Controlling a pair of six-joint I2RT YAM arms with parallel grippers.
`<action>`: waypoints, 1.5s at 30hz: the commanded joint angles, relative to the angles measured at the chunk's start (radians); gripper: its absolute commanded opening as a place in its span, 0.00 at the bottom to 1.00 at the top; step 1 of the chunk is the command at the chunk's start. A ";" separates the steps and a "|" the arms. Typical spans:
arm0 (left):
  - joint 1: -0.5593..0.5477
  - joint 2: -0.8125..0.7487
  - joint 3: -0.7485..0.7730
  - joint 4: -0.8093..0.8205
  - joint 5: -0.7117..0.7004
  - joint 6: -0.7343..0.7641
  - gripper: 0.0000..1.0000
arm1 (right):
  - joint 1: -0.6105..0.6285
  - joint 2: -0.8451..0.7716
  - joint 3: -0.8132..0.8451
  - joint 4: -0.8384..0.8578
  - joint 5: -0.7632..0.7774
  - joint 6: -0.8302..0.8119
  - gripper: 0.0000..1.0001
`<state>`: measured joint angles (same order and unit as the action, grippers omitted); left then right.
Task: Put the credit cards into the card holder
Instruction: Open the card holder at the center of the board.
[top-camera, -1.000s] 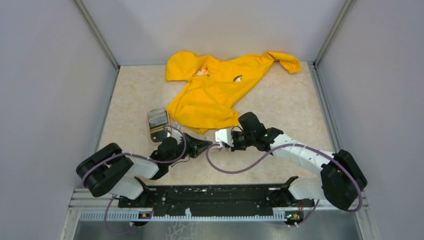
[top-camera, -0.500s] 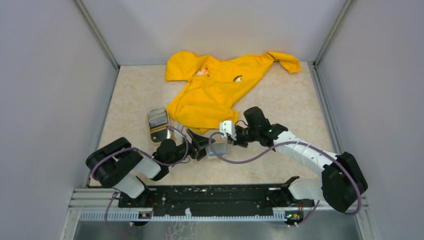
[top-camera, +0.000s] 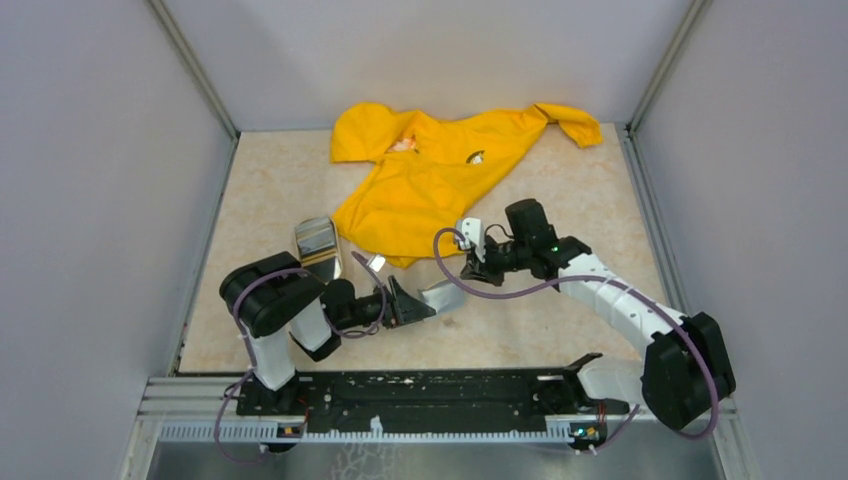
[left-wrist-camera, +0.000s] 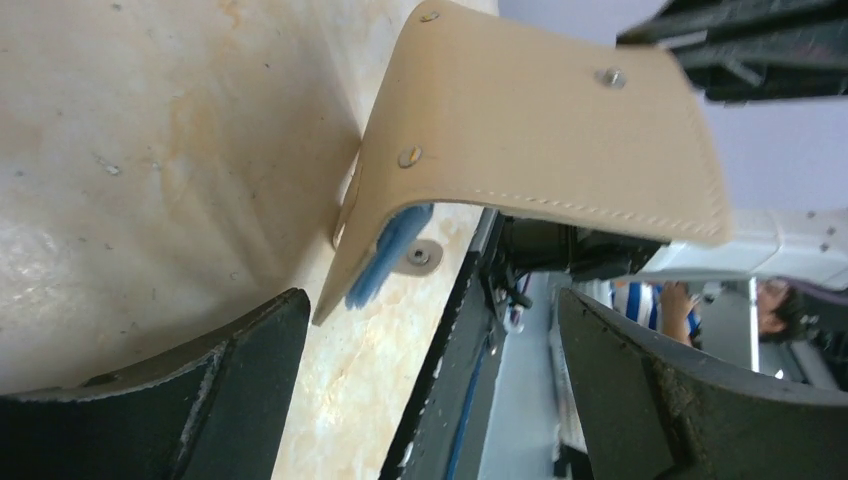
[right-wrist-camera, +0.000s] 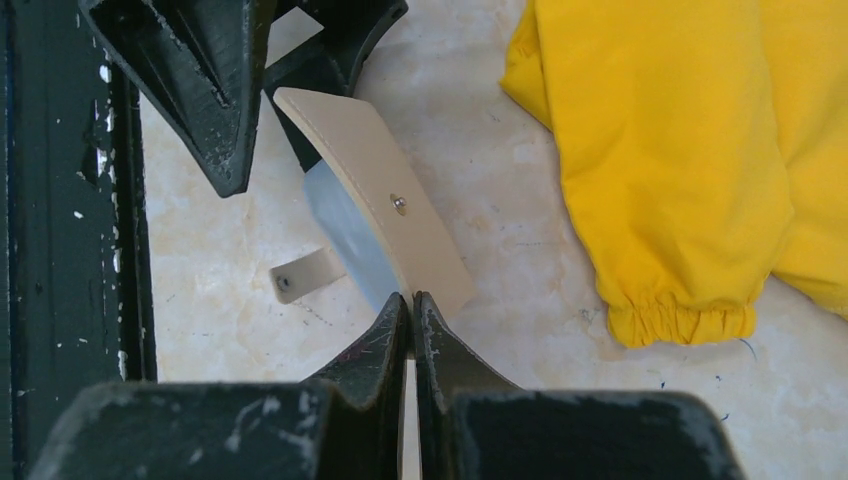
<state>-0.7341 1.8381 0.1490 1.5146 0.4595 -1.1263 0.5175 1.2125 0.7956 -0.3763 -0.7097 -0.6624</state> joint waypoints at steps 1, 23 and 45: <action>0.006 0.004 0.009 0.276 0.084 0.152 0.99 | -0.033 -0.032 0.067 -0.006 -0.083 0.030 0.00; 0.004 -0.120 -0.066 0.278 0.050 0.613 0.98 | -0.148 -0.050 0.071 -0.004 -0.309 0.106 0.00; 0.004 -0.100 -0.020 0.276 0.113 0.595 0.00 | -0.177 -0.028 0.057 0.041 -0.272 0.179 0.00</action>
<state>-0.7330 1.7409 0.1242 1.5269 0.5507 -0.5056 0.3489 1.1790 0.8204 -0.3885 -1.0092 -0.5102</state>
